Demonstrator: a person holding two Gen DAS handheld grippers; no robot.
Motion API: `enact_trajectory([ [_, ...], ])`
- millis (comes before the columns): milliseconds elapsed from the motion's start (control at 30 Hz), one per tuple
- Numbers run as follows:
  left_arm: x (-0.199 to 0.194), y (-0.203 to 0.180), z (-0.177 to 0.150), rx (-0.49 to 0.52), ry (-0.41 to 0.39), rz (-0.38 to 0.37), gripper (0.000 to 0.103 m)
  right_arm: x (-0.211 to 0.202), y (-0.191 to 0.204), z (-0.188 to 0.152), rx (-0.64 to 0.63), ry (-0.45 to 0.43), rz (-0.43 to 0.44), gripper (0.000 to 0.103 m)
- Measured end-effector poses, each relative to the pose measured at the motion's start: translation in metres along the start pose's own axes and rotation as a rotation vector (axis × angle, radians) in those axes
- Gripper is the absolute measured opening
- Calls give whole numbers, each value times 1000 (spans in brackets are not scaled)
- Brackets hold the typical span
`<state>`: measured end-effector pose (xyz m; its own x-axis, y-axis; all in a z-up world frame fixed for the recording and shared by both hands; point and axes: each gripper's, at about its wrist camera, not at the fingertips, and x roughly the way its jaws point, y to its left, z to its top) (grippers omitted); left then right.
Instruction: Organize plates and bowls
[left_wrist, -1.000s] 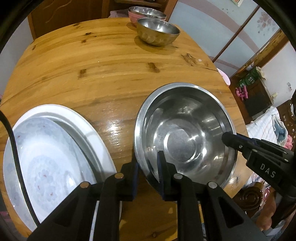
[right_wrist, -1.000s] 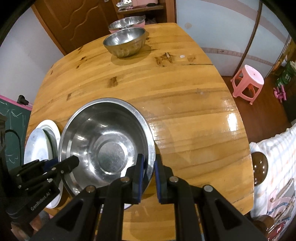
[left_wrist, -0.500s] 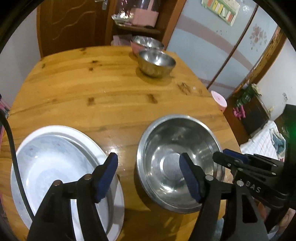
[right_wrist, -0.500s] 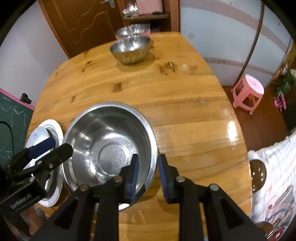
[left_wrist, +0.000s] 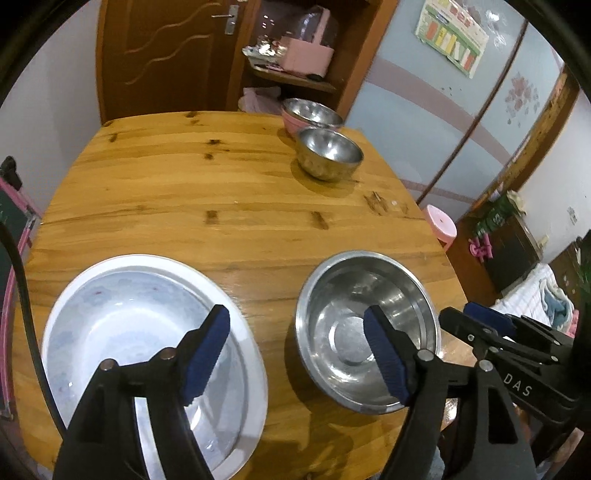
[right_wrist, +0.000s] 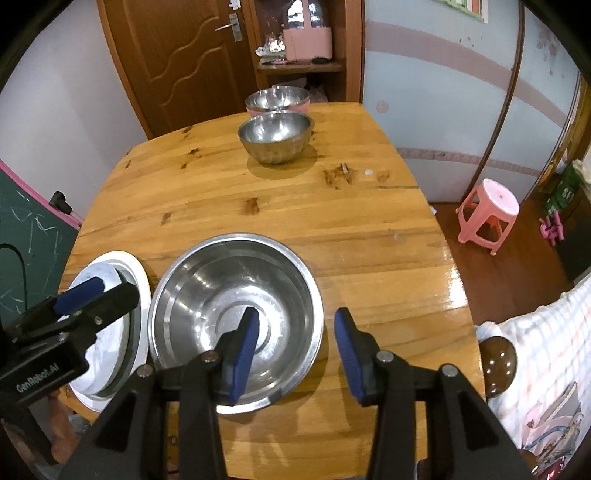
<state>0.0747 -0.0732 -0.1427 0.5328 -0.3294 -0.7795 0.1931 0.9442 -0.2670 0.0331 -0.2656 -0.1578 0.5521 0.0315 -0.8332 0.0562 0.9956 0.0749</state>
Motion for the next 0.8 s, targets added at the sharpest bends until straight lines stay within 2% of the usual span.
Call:
enact_trajectory([
  [233,-20,8,-1,-12,-54,5,74,-12,11,-2,-28,-31,-5,42],
  [500,-42,-1,6,37,-125,27,76,-28,18,4,-48,-71,-25,42],
  [700,-72,-12,29,91,-191,61,84,-46,24,21,-99,-93,-25,42],
  [800,-90,-16,51,107,-220,47,84,-57,21,39,-100,-95,28,42],
])
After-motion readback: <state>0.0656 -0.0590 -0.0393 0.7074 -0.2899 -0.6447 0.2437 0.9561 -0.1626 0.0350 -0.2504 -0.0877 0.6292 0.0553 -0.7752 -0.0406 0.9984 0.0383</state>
